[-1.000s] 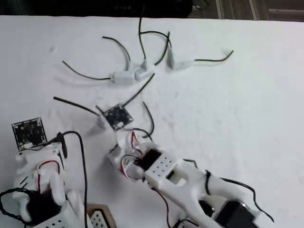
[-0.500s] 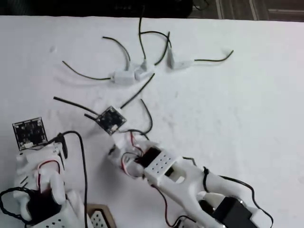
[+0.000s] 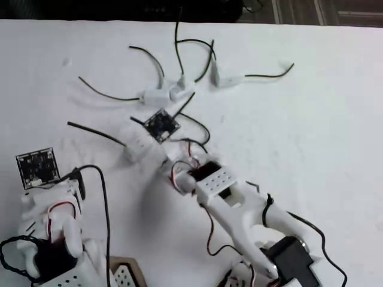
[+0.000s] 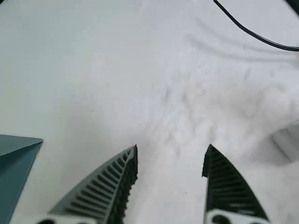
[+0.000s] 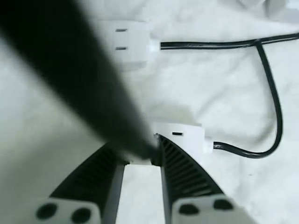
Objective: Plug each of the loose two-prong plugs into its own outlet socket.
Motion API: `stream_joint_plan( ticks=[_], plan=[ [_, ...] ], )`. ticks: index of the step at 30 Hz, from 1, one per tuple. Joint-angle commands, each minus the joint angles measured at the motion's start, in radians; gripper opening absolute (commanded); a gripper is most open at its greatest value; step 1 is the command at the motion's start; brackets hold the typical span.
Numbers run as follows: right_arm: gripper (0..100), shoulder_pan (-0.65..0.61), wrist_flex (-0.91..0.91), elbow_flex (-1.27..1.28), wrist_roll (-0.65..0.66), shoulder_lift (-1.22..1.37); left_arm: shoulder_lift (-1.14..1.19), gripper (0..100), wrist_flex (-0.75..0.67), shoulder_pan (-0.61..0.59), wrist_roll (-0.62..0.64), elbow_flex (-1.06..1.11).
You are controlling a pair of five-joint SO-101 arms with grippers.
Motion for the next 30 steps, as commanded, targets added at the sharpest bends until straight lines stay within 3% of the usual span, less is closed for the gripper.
stream_joint_plan(
  ticks=[1, 12, 23, 25, 30],
  plan=[
    [1.7, 0.031, -0.094, -0.06, 0.008, -0.004, -0.005, 23, -0.018, -0.005, -0.005, 0.006],
    [1.7, 0.114, -0.45, -0.092, 0.075, 0.189, -0.005, 23, -0.018, -0.005, -0.006, 0.008],
    [1.9, 0.257, -0.464, -0.417, 0.071, 0.484, -0.005, 23, -0.018, -0.005, -0.008, 0.009],
    [6.2, 0.257, -0.456, -0.433, 0.071, 0.498, -0.005, 23, -0.018, -0.005, -0.008, 0.017],
    [28.9, 0.242, -0.374, -0.431, 0.069, 0.435, -0.005, 24, -0.048, -0.002, -0.009, 0.041]
  ],
)
